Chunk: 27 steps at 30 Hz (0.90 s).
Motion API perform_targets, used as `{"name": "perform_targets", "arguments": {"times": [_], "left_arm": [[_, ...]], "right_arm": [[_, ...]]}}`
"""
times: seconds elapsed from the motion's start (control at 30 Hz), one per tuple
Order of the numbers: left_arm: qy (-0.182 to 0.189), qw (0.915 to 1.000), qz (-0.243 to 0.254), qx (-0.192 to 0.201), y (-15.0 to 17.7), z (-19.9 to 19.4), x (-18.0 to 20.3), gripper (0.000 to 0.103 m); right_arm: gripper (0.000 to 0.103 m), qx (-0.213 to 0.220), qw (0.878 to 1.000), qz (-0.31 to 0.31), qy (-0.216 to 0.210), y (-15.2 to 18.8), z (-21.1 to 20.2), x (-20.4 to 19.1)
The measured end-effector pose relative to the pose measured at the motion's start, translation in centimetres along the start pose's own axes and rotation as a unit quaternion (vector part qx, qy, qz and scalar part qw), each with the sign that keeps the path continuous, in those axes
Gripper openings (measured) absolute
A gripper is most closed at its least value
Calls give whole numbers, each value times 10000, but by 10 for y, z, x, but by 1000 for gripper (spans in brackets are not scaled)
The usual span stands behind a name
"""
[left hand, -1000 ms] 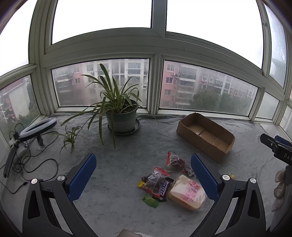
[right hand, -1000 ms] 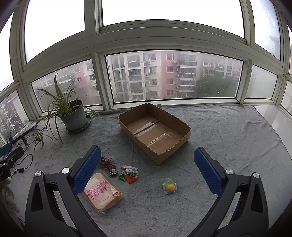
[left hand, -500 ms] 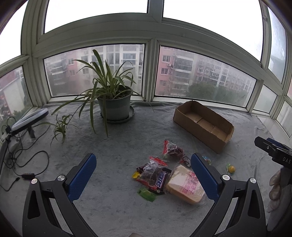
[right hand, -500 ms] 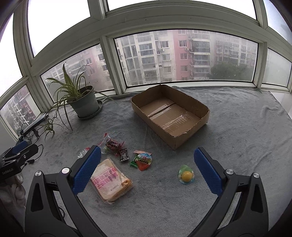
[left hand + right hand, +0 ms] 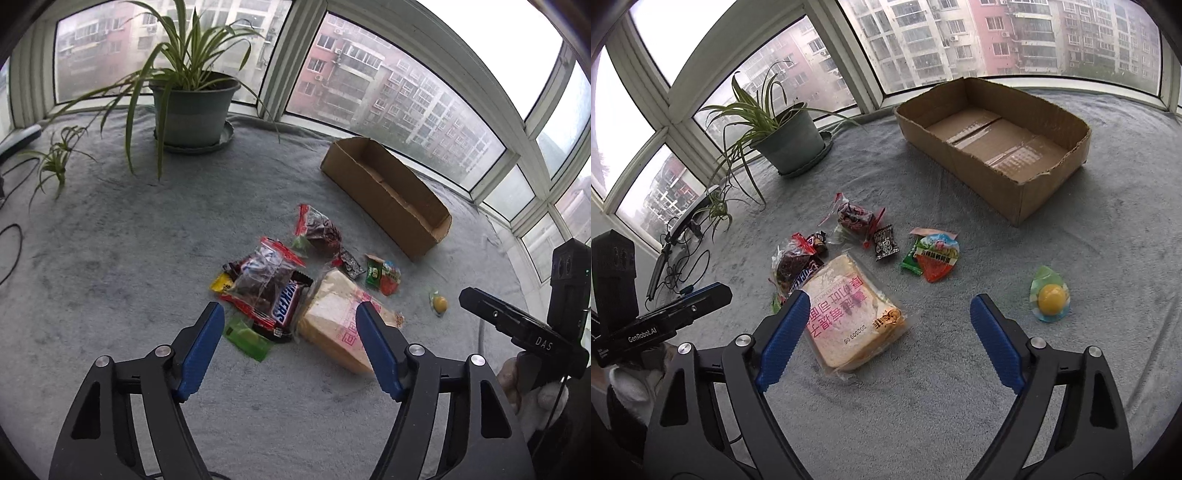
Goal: Organize snacks
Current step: 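Lower the left tool onto the bagged bread loaf and close on it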
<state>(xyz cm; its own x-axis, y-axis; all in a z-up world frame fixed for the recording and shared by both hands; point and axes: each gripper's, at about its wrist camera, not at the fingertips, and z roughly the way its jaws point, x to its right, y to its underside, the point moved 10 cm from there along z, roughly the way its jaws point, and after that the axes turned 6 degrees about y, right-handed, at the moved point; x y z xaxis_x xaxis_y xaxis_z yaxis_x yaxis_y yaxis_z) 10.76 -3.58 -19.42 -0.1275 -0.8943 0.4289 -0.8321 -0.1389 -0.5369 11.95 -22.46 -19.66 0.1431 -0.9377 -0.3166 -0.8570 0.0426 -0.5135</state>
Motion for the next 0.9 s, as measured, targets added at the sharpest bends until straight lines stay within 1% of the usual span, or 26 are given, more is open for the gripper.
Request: {"name": "perform_targets", "arguments": {"times": [0.07, 0.1, 0.17, 0.2, 0.23, 0.33, 0.4, 0.47, 0.5, 0.57, 0.7, 0.8, 0.83, 0.9], "left_arm": [[200, 9996, -108, -187, 7, 9, 2, 66], [280, 9991, -145, -265, 10, 12, 4, 64], [409, 9982, -163, -410, 15, 20, 8, 58], [464, 9978, -137, -462, 16, 22, 11, 53], [488, 9975, -116, -504, 17, 24, 12, 51], [634, 9962, 42, -593, 16, 31, 21, 47], [642, 9959, 141, -625, 13, 38, 22, 45], [622, 9957, 171, -662, 8, 46, 20, 40], [658, 9953, 167, -689, 7, 49, 20, 40], [691, 9946, 149, -766, 6, 58, 18, 40], [733, 9928, 133, -942, 7, 71, 14, 39], [686, 9920, 198, -1037, 10, 80, 13, 39], [689, 9915, 197, -1083, 11, 83, 12, 39], [735, 9899, 203, -1192, 15, 88, 12, 38]], "right_arm": [[91, -173, 9998, 56, -70, 7, 11, -1], [89, -256, 9996, 87, -125, 11, 15, -1], [75, -463, 9985, 174, -219, 19, 25, -2], [74, -559, 9979, 233, -250, 23, 29, -2], [74, -627, 9972, 295, -277, 26, 33, -2], [73, -769, 9954, 421, -382, 34, 42, -2], [72, -825, 9945, 450, -458, 37, 43, -6], [68, -877, 9938, 459, -507, 40, 44, -9], [67, -903, 9934, 467, -535, 41, 46, -10], [61, -967, 9922, 495, -607, 43, 48, -13], [56, -1103, 9900, 544, -684, 49, 55, -17], [53, -1171, 9889, 548, -736, 53, 60, -21], [51, -1187, 9884, 554, -772, 53, 62, -22], [50, -1179, 9886, 530, -770, 51, 63, -24]]}}
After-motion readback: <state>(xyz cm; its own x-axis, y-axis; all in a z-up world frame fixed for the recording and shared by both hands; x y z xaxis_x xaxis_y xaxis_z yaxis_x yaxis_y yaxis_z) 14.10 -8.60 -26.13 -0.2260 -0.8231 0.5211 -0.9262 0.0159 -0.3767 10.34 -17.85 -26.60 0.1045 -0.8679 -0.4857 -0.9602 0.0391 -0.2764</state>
